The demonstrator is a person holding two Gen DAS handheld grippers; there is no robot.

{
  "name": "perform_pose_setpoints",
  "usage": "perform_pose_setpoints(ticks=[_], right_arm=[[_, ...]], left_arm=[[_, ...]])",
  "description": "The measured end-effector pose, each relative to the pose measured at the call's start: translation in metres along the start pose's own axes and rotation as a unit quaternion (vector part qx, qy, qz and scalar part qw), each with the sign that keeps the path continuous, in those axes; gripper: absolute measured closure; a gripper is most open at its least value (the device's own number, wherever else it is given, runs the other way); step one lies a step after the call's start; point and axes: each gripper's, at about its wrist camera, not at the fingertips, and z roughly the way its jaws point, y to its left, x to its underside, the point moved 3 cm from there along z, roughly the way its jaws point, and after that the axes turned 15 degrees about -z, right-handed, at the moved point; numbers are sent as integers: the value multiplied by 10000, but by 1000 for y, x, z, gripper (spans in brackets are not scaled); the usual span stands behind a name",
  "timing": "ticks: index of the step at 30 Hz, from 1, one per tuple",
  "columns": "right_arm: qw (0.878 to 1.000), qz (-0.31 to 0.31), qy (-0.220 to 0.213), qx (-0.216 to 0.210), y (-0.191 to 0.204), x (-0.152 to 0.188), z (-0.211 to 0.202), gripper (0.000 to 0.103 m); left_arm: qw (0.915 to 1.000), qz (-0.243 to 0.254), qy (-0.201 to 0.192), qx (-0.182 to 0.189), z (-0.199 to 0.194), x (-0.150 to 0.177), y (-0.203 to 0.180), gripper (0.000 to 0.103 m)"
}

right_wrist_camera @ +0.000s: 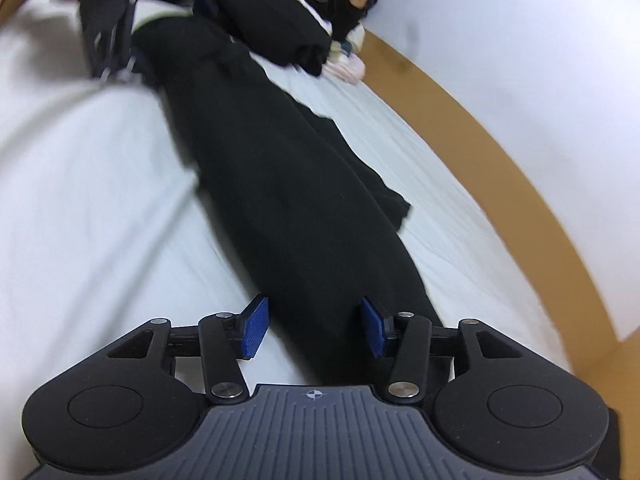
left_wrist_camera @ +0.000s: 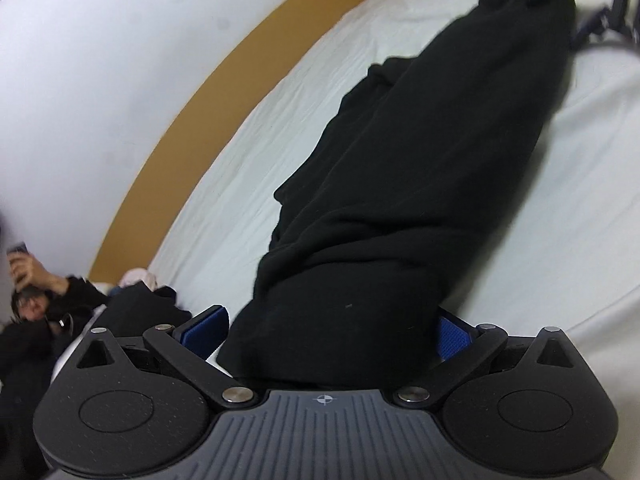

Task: Fold clothes
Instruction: 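Lift the fleece bundle with both grippers and fold it over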

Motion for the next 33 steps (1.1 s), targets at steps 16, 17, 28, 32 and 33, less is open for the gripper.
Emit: perform_pose_setpoints(ticks=[16, 17, 28, 32, 33], right_arm=[[9949, -185, 0, 990, 0, 8, 17, 71], [9937, -324, 37, 1073, 5, 8, 19, 65], [9911, -326, 53, 1292, 5, 13, 41, 75], [9809, -175, -452, 1883, 5, -1, 3, 83], [9794, -161, -507, 1950, 5, -3, -7, 83]], left_arm=[[9981, 554, -234, 118, 4, -8, 7, 52], [9980, 575, -223, 129, 4, -9, 8, 51], [9996, 169, -71, 236, 23, 3, 4, 56], [9980, -322, -460, 292, -19, -5, 28, 64], [9968, -463, -550, 351, -32, -6, 35, 64]])
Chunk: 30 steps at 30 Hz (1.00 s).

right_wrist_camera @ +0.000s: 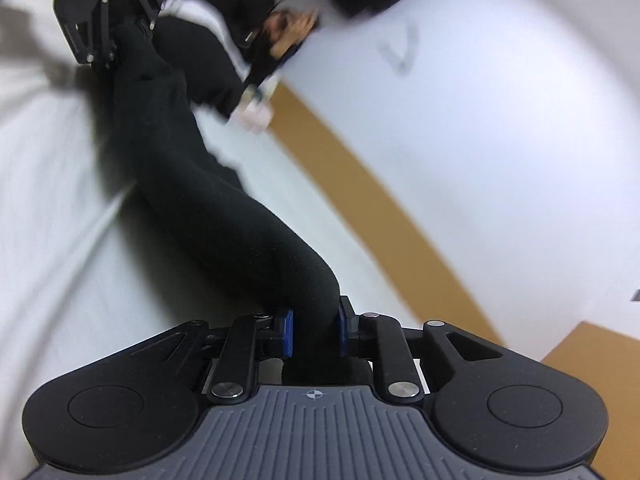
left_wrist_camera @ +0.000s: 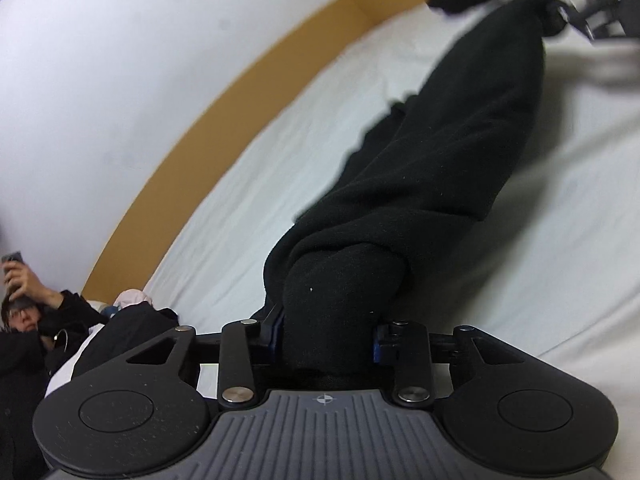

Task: Fold clothes
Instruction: 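Lift the fleece bundle with both grippers and fold it over, then lay the fleece down and open both grippers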

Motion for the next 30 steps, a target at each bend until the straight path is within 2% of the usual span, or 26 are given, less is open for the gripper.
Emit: perform_pose_setpoints(ticks=[3, 5, 9, 12, 13, 16, 21, 23, 25, 27, 29, 30], right_arm=[[9999, -95, 1, -68, 0, 1, -24, 83], [9990, -205, 37, -396, 5, 2, -41, 83], [9920, -251, 99, -1237, 4, 2, -67, 83], [9852, -486, -7, -1644, -13, -2, -66, 82], [9828, -565, -50, -1755, -19, -3, -64, 82], [9769, -697, -133, -2017, -40, -11, -48, 82], [9711, -338, 84, -2361, -76, -30, 20, 81], [9717, -152, 255, -2344, -80, -31, 53, 78], [9723, 35, 431, -2298, -84, -31, 84, 76], [9750, 301, 678, -2095, -79, -28, 114, 70], [9767, 538, 977, -1836, -70, -18, 140, 62], [9770, 609, 1082, -1736, -65, -13, 147, 61]], left_arm=[[9994, 80, 4, 350, -38, 0, 2, 64], [9977, 233, 50, 627, -63, 4, -4, 64], [9908, 518, 493, 1146, -98, 23, -18, 62], [9859, 846, 697, 1264, -108, 31, -24, 62], [9853, 771, 731, 1341, -109, 31, -18, 62], [9833, 375, 788, 1596, -97, 12, 6, 61], [9783, -814, 702, 1773, -42, -21, 68, 55], [9748, -1313, 688, 1670, -10, -27, 93, 53], [9730, -1706, 720, 1380, 24, -21, 112, 47], [9650, -2220, 847, 1115, 57, -8, 124, 46], [9579, -2586, 817, 947, 79, 6, 127, 47], [9561, -2696, 748, 866, 82, 12, 126, 47]])
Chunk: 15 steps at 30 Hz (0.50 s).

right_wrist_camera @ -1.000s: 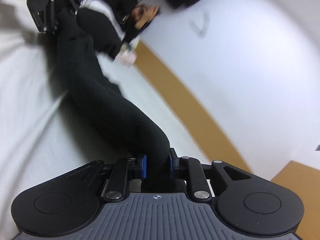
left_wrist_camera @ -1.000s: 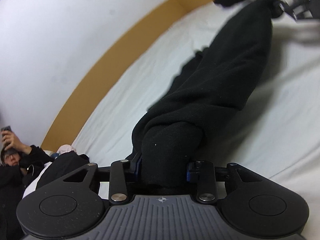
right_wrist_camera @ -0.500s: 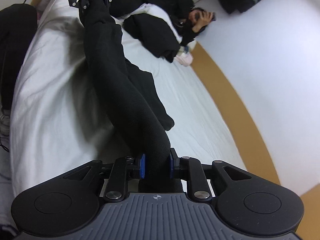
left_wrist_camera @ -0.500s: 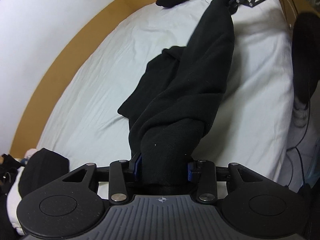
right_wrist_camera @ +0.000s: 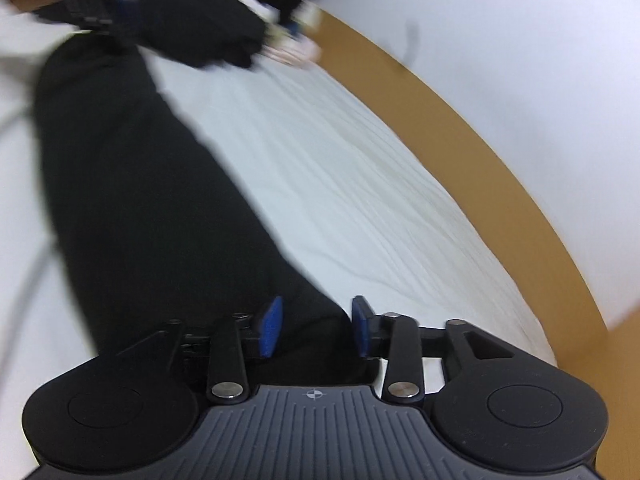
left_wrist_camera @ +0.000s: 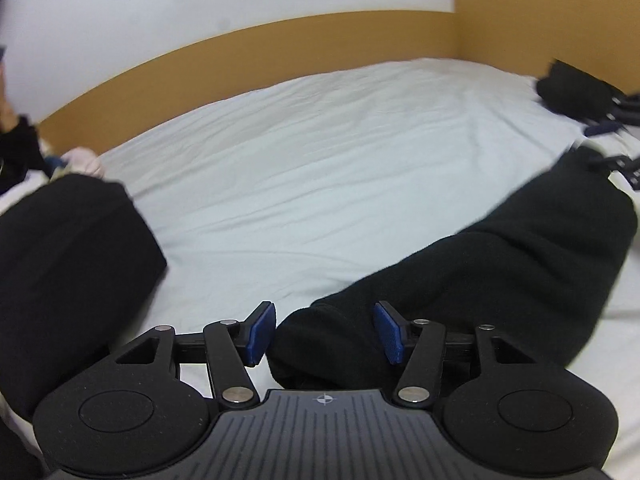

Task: Fold clothes
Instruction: 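Lay the fleece down and open both grippers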

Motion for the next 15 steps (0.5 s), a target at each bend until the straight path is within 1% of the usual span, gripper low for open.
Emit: perform_pose_setpoints(ticks=[1, 2, 3, 4, 5, 6, 7, 8, 9, 10, 11, 12, 13, 14, 15], right_arm=[[9999, 104, 62, 90, 1, 4, 7, 60], [9996, 233, 44, 157, -1, 8, 8, 57], [9989, 424, -61, 215, -5, 12, 3, 55], [9966, 737, -265, 250, -11, 17, -9, 55], [9910, 1188, -566, 231, -20, 17, -18, 55], [9805, 1739, -909, 108, -27, 15, -26, 53], [9653, 2308, -1211, -158, -29, 12, -28, 52], [9452, 2865, -1506, -423, -31, 9, -31, 50], [9248, 3319, -1724, -695, -30, 4, -31, 49], [9136, 3532, -1751, -991, -18, -5, -22, 49], [9058, 3670, -1732, -1222, -3, -13, -16, 49], [9096, 3617, -1593, -1283, 20, -18, -14, 49], [9154, 3526, -1438, -1303, 41, -24, -10, 49], [9262, 3344, -1250, -1210, 61, -29, -5, 49], [9337, 3218, -1106, -1116, 77, -26, -2, 48]], left_arm=[[9999, -112, -101, -42, 3, 4, 3, 47], [9994, -235, -254, -23, 1, 5, 5, 43], [9982, -369, -463, -4, -7, 1, 5, 34], [9964, -510, -676, 11, -15, -3, 6, 28], [9930, -726, -931, -8, -23, -9, 3, 13], [9885, -942, -1180, -11, -31, -15, 0, 4], [9833, -1176, -1382, 150, -37, -21, -5, 2], [9769, -1393, -1588, 315, -43, -26, -13, 2], [9718, -1496, -1812, 215, -43, -26, -26, 1], [9659, -1599, -2035, 115, -43, -26, -38, 1], [9602, -1682, -2231, -2, -43, -25, -51, 1], [9630, -1599, -2154, -267, -36, -20, -62, 1], [9705, -1550, -1794, -439, -20, -12, -70, 1], [9764, -1499, -1430, -609, -4, -3, -77, 1], [9805, -1431, -1093, -782, 10, 6, -85, 1]])
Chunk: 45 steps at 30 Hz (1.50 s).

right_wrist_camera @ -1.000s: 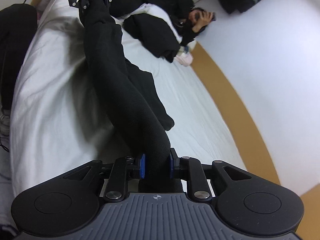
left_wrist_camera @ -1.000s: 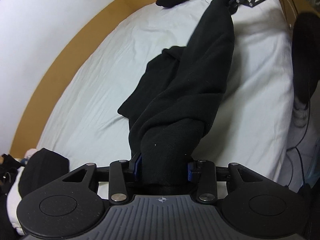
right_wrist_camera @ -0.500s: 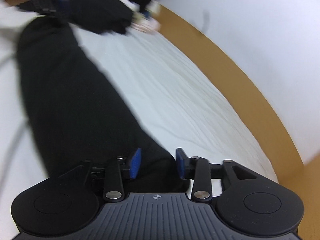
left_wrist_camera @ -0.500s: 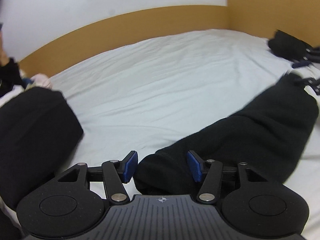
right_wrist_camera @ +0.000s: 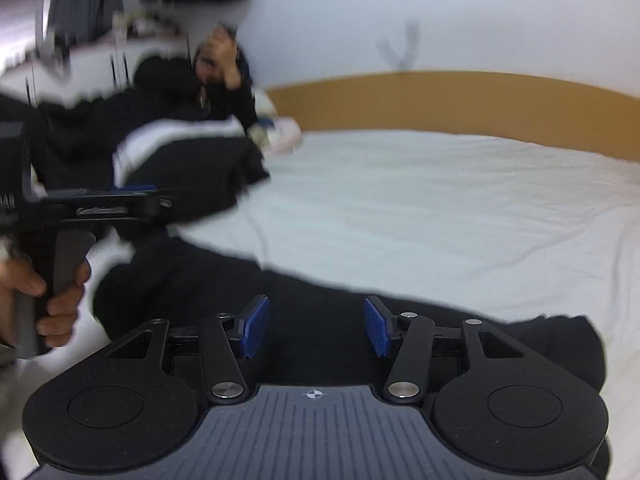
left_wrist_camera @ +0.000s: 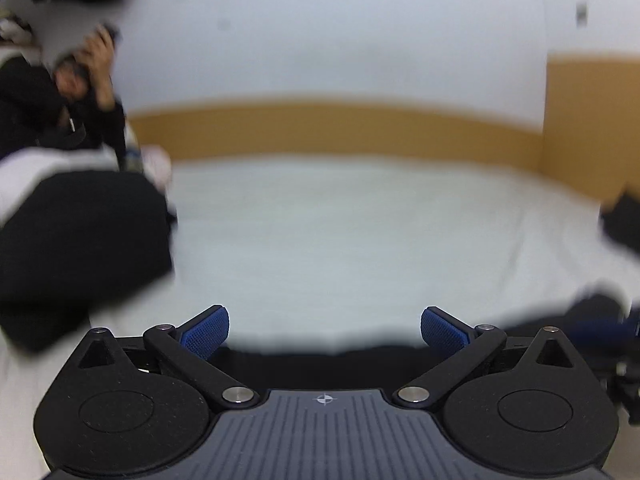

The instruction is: Fold clothes

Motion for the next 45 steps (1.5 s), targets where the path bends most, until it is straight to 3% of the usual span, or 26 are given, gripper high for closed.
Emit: perform_pose_setpoints(ticks=[3, 6, 10, 12, 13, 15, 18, 19, 21, 23, 25, 27, 31, 34, 36, 41, 43, 45], right_arm=[[9995, 58, 137, 285, -5, 18, 12, 47], [9990, 251, 128, 355, -26, 25, 8, 48], [9918, 663, 117, 1088, -60, 33, 5, 47], [9823, 1106, 109, 1506, -78, 43, 7, 15], [9778, 1281, 52, 1655, -84, 46, 7, 14], [9759, 1395, -344, 1640, -83, 40, 2, 19], [9721, 1470, -934, 1572, -77, 28, -5, 17], [9771, 1179, -1079, 1408, -64, 20, -4, 16], [9881, 472, -955, 1108, -40, 11, 9, 14], [9943, 64, -480, 954, -23, 15, 36, 14], [9954, -45, 38, 953, -20, 21, 57, 14], [9946, -1, 62, 1035, -24, 17, 65, 13], [9935, 23, 161, 1128, -31, 20, 71, 6], [9941, 148, 202, 1058, -36, 25, 73, 4], [9943, 228, 226, 1014, -37, 26, 75, 2], [9939, 201, 268, 1055, -35, 29, 57, 1], [9939, 207, 273, 1052, -33, 29, 57, 0], [9940, 228, 271, 1036, -33, 31, 52, 0]], left_arm=[[9976, 603, -56, -346, -2, 36, -3, 1], [9989, 398, 81, -213, -14, 31, 7, 0], [9986, 318, 255, -335, -20, 26, 25, 0], [9961, -450, 270, -715, -20, 23, 33, 0], [9911, -935, 272, -902, -18, 21, 35, 1], [9833, -1557, 96, -936, -26, 23, 25, 1], [9873, -732, -325, -1376, -20, 30, -8, 1], [9865, -371, -343, -1557, -14, 34, -18, 1], [9822, 320, -208, -1839, 1, 45, -27, 0], [9846, 310, -176, -1711, 8, 49, -19, 0], [9870, -305, -24, -1576, 11, 45, 0, 0], [9881, -427, 82, -1475, 13, 44, 8, 0], [9880, -129, 162, -1532, 10, 39, 13, 0], [9808, -577, -54, -1864, -11, 32, 20, 0], [9743, -566, -231, -2168, -22, 25, 21, 0], [9848, 57, -711, -1582, -56, 19, -20, 1], [9853, 466, -979, -1322, -67, 21, -49, 1], [9843, 940, -969, -1133, -63, 31, -72, 1]])
